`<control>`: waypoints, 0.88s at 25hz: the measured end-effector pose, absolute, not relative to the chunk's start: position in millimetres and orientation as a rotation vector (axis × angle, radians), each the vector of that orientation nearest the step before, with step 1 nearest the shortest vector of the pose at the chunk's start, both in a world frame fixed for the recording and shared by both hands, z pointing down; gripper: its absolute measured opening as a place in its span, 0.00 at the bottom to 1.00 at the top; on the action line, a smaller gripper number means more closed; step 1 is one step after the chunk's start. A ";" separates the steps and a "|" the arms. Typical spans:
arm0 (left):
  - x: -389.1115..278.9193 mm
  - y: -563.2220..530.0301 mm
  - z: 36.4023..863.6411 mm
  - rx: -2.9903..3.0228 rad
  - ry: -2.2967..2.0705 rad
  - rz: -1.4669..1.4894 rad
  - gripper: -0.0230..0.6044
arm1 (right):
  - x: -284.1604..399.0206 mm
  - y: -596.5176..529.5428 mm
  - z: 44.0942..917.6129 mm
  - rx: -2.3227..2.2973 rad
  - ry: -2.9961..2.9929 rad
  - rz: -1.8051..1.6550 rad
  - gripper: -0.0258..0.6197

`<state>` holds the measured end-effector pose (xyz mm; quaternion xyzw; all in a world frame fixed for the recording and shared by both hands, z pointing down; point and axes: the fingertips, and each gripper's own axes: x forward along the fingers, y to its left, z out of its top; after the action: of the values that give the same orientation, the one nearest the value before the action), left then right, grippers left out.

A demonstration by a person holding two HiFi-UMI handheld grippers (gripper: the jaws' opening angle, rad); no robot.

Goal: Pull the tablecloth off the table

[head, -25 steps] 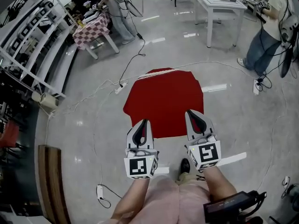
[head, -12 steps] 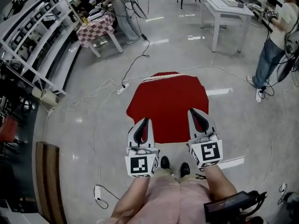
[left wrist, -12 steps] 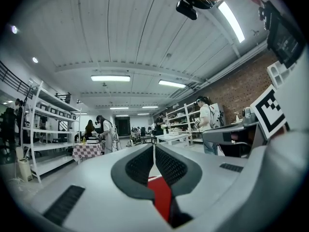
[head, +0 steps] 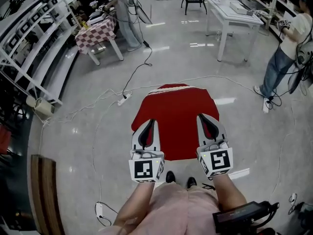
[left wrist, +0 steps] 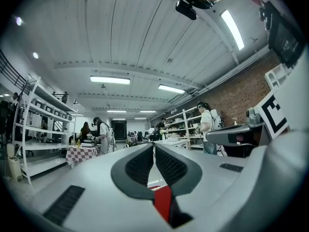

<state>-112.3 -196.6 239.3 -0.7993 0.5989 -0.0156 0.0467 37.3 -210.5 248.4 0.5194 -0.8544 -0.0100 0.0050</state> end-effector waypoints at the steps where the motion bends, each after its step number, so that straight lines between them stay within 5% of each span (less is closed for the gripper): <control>1: -114.6 -200.3 241.7 -2.445 1.823 -0.047 0.09 | 35.0 -212.7 250.1 1.628 -2.672 -0.033 0.07; 22: -121.8 -213.8 380.5 -2.666 1.818 -0.236 0.09 | 21.2 -202.4 398.0 1.483 -2.523 0.253 0.07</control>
<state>-121.8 -213.8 380.5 -0.8230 0.5614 -0.0728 -0.0468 21.2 -202.4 398.0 0.5022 -0.8545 0.0857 0.1020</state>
